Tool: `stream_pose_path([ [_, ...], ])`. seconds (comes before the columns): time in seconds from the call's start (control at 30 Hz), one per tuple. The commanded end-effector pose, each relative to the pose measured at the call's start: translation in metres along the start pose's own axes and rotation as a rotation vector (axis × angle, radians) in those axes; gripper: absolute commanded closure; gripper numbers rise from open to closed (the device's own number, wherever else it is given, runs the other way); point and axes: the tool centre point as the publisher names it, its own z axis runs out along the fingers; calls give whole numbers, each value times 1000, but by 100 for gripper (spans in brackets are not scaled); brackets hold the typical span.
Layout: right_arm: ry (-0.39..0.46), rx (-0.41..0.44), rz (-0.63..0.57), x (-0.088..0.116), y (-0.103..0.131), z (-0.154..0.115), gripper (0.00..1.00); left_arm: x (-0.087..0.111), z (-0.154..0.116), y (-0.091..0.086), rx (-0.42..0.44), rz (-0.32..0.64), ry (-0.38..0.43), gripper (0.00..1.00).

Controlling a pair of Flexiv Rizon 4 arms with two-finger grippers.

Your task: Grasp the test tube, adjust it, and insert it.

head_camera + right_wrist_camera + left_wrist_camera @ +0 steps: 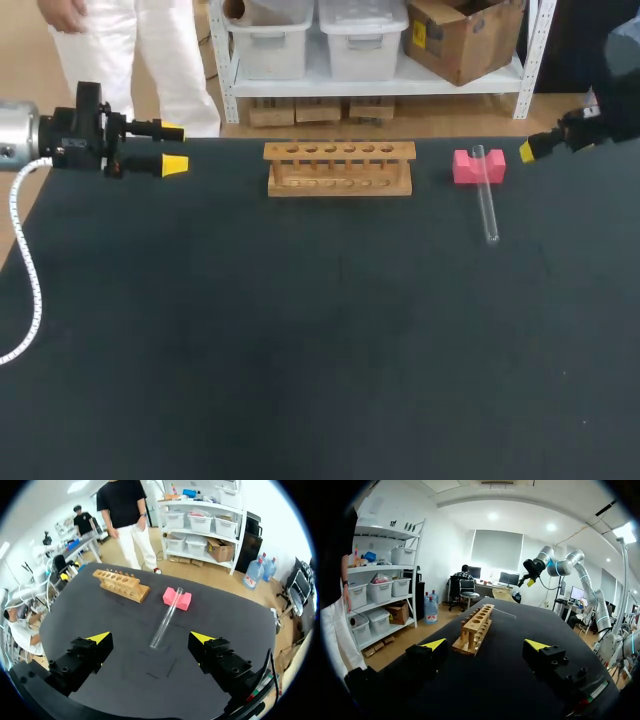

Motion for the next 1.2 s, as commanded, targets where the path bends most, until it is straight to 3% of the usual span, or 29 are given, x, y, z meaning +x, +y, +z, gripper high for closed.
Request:
stream_pose_path([
  [0.03,67,238,-15,-5,9,1,0,1,0,0,0,3,-3,0],
  [0.27,72,382,-20,-8,3,15,0,1,0,0,0,3,-3,0],
  [0.7,-28,429,-19,-12,-14,59,0,1,0,0,0,3,-3,0],
  [1.2,-23,477,19,-14,-16,108,0,1,0,0,0,3,-3,0],
])
